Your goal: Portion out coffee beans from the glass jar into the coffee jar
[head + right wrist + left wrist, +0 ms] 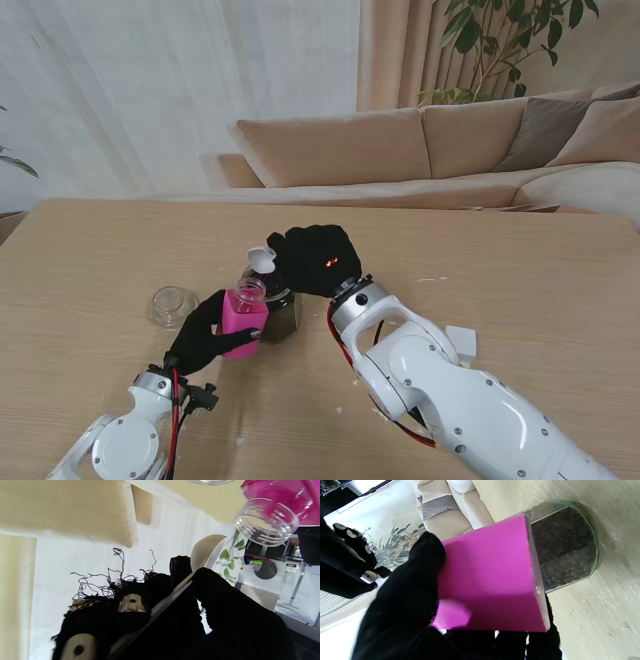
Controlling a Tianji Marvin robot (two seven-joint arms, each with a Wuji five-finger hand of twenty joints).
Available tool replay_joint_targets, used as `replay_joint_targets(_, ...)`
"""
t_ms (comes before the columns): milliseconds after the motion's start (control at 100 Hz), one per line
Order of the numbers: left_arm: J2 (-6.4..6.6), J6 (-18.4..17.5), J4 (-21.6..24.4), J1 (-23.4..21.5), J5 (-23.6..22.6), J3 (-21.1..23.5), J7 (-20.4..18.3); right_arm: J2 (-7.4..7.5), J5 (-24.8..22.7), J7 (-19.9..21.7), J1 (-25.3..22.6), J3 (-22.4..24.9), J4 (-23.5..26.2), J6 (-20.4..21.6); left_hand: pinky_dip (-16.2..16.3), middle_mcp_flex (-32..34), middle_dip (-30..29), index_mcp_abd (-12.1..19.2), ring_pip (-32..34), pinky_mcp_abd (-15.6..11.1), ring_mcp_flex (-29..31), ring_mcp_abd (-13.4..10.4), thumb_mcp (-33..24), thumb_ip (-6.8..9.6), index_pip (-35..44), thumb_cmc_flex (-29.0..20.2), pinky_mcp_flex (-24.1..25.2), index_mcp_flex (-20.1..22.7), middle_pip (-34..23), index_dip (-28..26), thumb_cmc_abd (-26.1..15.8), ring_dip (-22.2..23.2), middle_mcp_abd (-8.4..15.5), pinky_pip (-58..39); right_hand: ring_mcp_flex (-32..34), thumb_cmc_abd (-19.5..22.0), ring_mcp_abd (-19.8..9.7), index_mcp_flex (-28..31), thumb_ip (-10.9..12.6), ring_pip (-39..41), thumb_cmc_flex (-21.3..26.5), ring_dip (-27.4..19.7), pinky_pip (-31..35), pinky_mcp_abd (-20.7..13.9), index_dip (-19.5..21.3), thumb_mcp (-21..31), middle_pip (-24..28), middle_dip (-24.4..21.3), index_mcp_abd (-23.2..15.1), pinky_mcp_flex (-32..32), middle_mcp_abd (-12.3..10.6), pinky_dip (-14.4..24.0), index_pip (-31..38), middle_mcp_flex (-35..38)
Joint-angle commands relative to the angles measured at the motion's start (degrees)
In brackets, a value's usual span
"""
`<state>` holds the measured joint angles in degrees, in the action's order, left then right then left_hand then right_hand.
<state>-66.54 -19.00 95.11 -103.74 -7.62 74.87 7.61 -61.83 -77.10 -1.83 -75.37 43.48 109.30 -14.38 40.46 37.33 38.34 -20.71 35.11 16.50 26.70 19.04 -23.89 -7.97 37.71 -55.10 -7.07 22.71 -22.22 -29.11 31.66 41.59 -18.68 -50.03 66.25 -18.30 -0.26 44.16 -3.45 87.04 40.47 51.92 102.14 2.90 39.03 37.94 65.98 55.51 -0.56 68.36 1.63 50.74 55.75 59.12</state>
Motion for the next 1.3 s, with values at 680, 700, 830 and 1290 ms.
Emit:
replay_joint_targets(680,-0.22,-7.1,1.5,-2.6,-3.6,5.8,1.1,-2.27,16.6,-1.7,12.2,-7.0,-18.8,1.9,0.1,2.0,1.9,6.5,0.5,0.6,-1.3,-0.3,-6.1,2.58,7.2,-8.9,-0.1,2.6,-6.0,-2.6,-8.8,0.8,4.3,-1.0,1.6,1.1,-0.7,-0.7,1.2,2.3,1.5,0.8,17.8,-8.1,0.5,1.0,0.6,0.9,-1.7,2.6,1.1,0.4,1.2,0.6)
replay_joint_targets(700,-0.22,-7.1,1.6,-2.6,-3.6,5.8,1.0,-2.32,16.7,-1.8,12.6,-7.4,-19.2,2.0,0.1,2.0,1.9,6.5,0.5,0.5,-1.3,-0.3,-6.1,2.59,7.1,-8.9,0.0,2.6,-5.9,-2.6,-8.9,0.8,4.2,-1.0,1.6,1.1,-0.7,-0.7,1.2,2.2,1.5,0.8,17.8,-8.1,0.5,1.0,0.6,0.9,-1.6,2.6,1.0,0.4,1.2,0.6)
replay_joint_targets(830,-0.2,-7.2,1.6,-2.6,-3.4,6.0,0.9,-2.57,16.7,-2.5,14.2,-9.2,-21.1,2.2,0.1,2.0,1.9,6.5,0.5,0.5,-1.3,-0.2,-6.1,2.61,7.1,-8.9,0.0,2.6,-5.9,-2.6,-8.9,0.8,4.3,-1.0,1.6,1.1,-0.9,-0.7,1.3,2.2,1.5,0.8,17.8,-8.1,0.5,0.9,0.7,0.8,-1.8,2.6,0.9,0.4,1.3,0.6)
replay_joint_targets(1290,-0.22,-7.4,1.6,-2.7,-3.0,6.6,0.7,-2.94,16.3,-2.4,18.4,-13.8,-24.8,3.5,0.1,2.0,1.9,6.5,0.5,0.6,-1.3,-0.3,-6.3,2.6,7.0,-8.8,-0.1,2.6,-5.9,-2.7,-8.8,0.8,4.3,-1.0,1.6,1.2,-1.2,-0.8,1.3,2.2,1.3,0.7,17.8,-8.3,0.5,0.9,0.8,0.8,-2.0,2.6,0.7,0.3,1.4,0.6)
